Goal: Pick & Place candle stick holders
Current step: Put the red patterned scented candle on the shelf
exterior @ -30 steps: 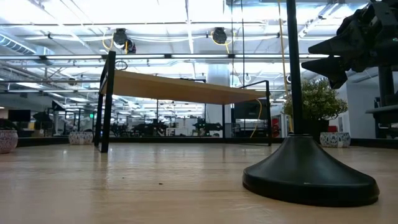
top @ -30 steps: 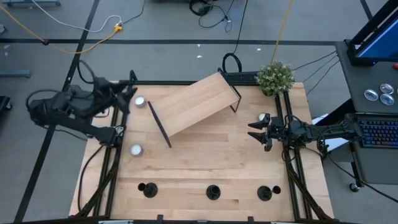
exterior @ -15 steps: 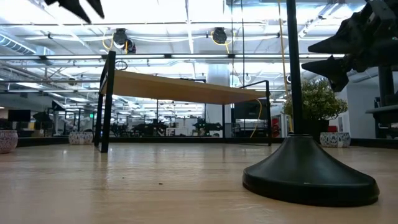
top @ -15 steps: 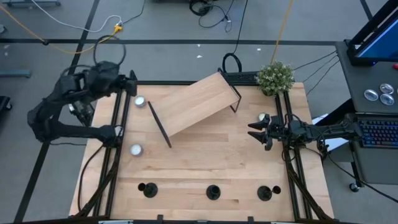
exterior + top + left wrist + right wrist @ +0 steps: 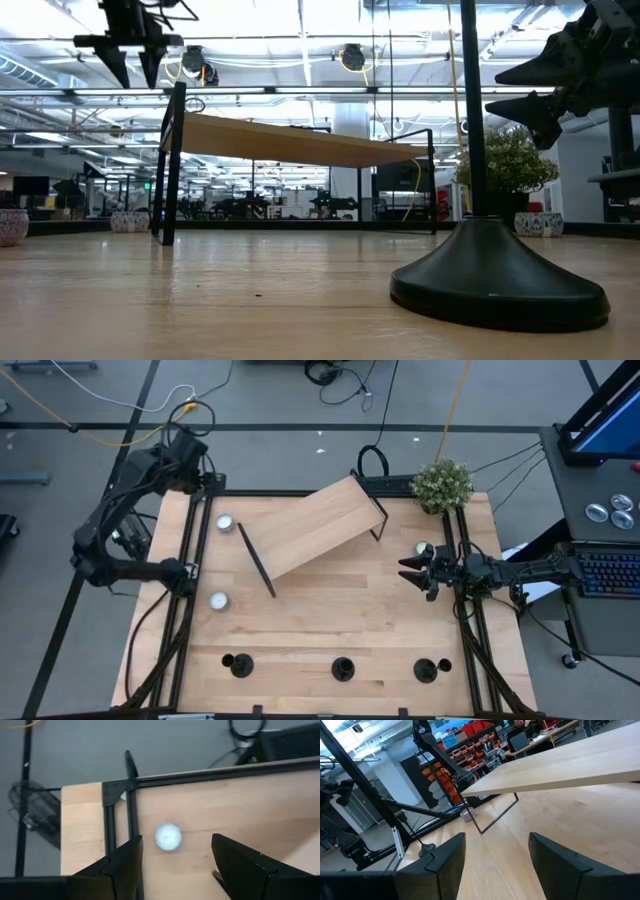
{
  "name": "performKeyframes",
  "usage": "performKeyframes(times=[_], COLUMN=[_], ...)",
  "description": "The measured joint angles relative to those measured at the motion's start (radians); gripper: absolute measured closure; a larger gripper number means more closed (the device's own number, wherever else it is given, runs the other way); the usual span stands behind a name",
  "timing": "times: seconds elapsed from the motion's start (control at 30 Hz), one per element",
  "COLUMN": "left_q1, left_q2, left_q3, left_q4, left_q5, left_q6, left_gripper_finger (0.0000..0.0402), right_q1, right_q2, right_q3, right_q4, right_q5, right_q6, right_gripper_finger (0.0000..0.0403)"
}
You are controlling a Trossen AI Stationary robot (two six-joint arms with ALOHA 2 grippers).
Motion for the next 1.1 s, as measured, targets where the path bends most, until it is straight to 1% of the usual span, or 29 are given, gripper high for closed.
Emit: performKeyframes(times=[0.13,0.37,0.43,0.53,0.6,0.8,0.93,1.1], left_q1=[-0.031,-0.037,-0.038,-0.038,-0.038,-0.038,-0.028,-0.008], left_q2=[0.014,0.016,0.019,0.033,0.051,0.137,0.201,0.282], left_q3=[0.000,0.000,0.000,0.000,0.000,0.000,0.000,0.000], left_q4=[-0.003,0.000,0.002,0.009,0.016,0.025,0.027,0.019], left_q5=[-0.072,-0.076,-0.056,0.012,0.037,0.057,0.079,0.085], left_q6=[-0.061,-0.080,-0.106,-0.141,-0.151,-0.178,-0.209,-0.245], left_gripper_finger=[0.0160,0.0160,0.0160,0.0160,0.0160,0.0157,0.0133,0.0083], right_q1=[0.000,0.000,0.000,0.000,0.000,0.000,0.000,0.000], right_q2=[0.000,0.000,0.000,0.000,0.000,0.000,0.000,0.000], right_q3=[0.000,0.000,0.000,0.000,0.000,0.000,0.000,0.000], right_q4=[-0.001,-0.001,-0.001,-0.001,-0.001,-0.001,-0.001,-0.001], right_q5=[0.000,0.000,0.000,0.000,0.000,0.000,0.000,0.000], right_q6=[0.000,0.000,0.000,0.000,0.000,0.000,0.000,0.000], right_gripper_finger=[0.0191,0.0191,0.0191,0.0191,0.0191,0.0191,0.0191,0.0191])
